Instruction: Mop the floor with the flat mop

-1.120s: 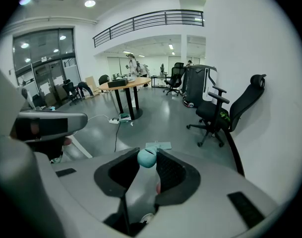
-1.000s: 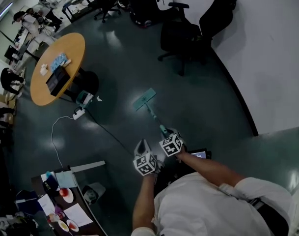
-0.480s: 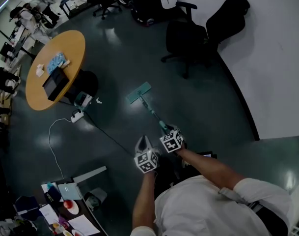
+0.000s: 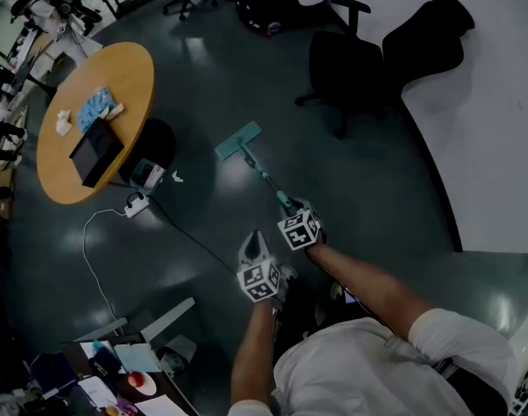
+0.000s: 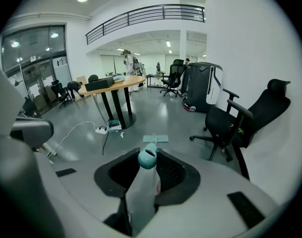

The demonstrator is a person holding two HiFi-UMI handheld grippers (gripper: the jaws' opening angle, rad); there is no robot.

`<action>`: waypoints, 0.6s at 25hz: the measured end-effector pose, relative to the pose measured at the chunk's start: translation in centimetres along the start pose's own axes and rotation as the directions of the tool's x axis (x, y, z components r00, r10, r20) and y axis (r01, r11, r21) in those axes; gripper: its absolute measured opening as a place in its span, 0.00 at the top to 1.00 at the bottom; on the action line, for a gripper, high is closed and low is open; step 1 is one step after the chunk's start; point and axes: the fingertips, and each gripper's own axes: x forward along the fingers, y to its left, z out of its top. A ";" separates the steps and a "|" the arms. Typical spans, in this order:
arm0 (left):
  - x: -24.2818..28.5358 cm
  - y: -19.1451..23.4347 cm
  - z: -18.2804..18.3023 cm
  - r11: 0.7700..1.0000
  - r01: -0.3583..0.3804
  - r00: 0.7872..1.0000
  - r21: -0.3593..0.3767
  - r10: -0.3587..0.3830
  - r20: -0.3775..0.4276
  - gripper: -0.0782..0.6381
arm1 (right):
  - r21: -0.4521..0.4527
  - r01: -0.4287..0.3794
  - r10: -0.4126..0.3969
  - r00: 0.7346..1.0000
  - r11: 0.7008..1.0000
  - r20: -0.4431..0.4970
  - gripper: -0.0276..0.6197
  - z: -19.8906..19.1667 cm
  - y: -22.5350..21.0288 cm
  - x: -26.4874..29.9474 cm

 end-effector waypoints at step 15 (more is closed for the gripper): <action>4.7 6.8 2.5 0.999 -0.019 1.000 -0.032 0.020 0.010 0.89 | -0.013 0.030 -0.030 1.000 0.999 0.001 0.79 7.2 -0.4 11.0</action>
